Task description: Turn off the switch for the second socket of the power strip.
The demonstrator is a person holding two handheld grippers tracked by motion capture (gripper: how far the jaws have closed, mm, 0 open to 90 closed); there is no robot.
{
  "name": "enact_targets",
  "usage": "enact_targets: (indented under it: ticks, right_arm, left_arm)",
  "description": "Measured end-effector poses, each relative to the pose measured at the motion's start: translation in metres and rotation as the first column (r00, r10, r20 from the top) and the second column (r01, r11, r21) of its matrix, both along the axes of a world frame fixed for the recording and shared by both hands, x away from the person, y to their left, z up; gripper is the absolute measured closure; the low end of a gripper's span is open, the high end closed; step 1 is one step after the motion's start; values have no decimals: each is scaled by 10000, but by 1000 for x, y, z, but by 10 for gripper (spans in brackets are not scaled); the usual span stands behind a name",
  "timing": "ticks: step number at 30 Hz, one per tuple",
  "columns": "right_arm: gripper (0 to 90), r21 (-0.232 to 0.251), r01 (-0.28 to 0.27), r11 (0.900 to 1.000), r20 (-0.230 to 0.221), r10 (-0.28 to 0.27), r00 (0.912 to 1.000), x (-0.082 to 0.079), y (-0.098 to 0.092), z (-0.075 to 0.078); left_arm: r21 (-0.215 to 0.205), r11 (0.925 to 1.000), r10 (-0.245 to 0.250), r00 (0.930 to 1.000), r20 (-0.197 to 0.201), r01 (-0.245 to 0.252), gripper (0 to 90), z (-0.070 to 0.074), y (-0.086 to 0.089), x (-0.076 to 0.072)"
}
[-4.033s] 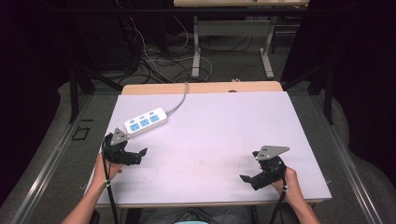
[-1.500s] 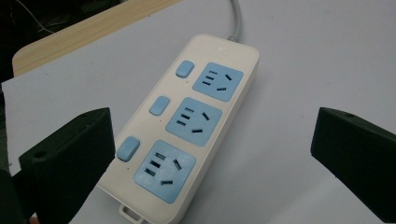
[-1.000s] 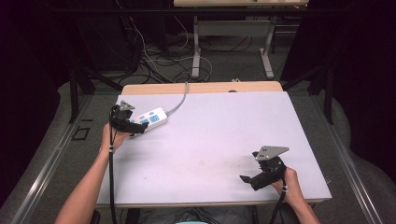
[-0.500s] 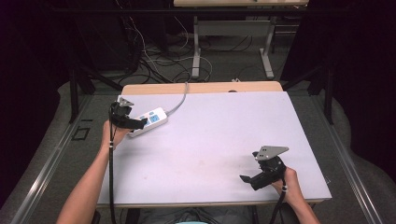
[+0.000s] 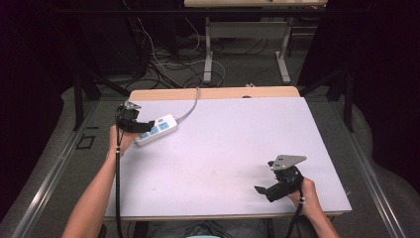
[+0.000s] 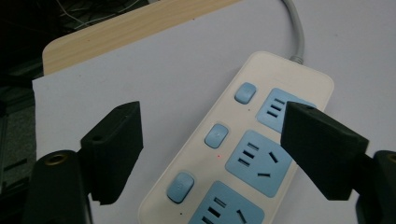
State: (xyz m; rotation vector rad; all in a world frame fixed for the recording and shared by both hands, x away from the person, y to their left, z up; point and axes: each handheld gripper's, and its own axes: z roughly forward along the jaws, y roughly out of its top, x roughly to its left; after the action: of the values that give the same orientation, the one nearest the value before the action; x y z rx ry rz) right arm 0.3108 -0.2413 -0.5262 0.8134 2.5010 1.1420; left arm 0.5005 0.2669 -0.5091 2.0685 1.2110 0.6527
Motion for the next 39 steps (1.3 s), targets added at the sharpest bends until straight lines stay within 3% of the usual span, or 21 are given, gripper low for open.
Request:
enact_targets:
  ticks: [1, 3, 4, 6, 9, 13, 25, 30, 38, 39]
  right_arm:
    - [3, -29, -57, 10000, -47, 57, 10000, 0, 0, 0]
    - [3, -48, -45, 10000, -39, 44, 10000, 0, 0, 0]
    - [3, -44, -42, 10000, -23, 42, 10000, 0, 0, 0]
    - [3, -55, -141, 9999, 60, 142, 9999, 1, 0, 0]
    - [3, -8, 57, 10000, -123, -57, 9999, -1, 0, 0]
    - [3, -45, -71, 10000, -5, 71, 10000, 1, 0, 0]
    - [3, -53, -27, 10000, -42, 26, 10000, 0, 0, 0]
    - [3, -50, -42, 10000, -44, 42, 10000, 0, 0, 0]
    - [3, -57, 7, 10000, -22, -7, 10000, 0, 0, 0]
    - [3, -61, 2, 10000, -23, -2, 10000, 0, 0, 0]
  left_arm:
    - [16, 10000, 44, 9998, 200, -44, 266, -1, 1, 1]
    - [37, 10000, 14, 9998, 187, -15, 319, -1, 2, 1]
    - [13, 10000, -51, 10000, -40, 51, 350, 0, 2, 1]
    - [-6, 10000, 72, 9998, 160, -72, 403, -2, 2, 3]
    - [-120, 9999, 97, 10000, 15, -97, 457, -6, 0, 5]
    - [23, 10000, 9, 9999, -126, -8, 533, -8, -1, 7]
    - [-373, 9993, 9, 9999, 136, -4, 785, -12, -2, 8]
    - [-309, 9994, -168, 9998, 114, 171, 893, -13, -1, 9]
    - [-503, 9987, -56, 9998, 167, 65, 899, -14, 1, 9]
    - [-701, 9975, 52, 9997, 249, -35, 900, -15, 0, 9]
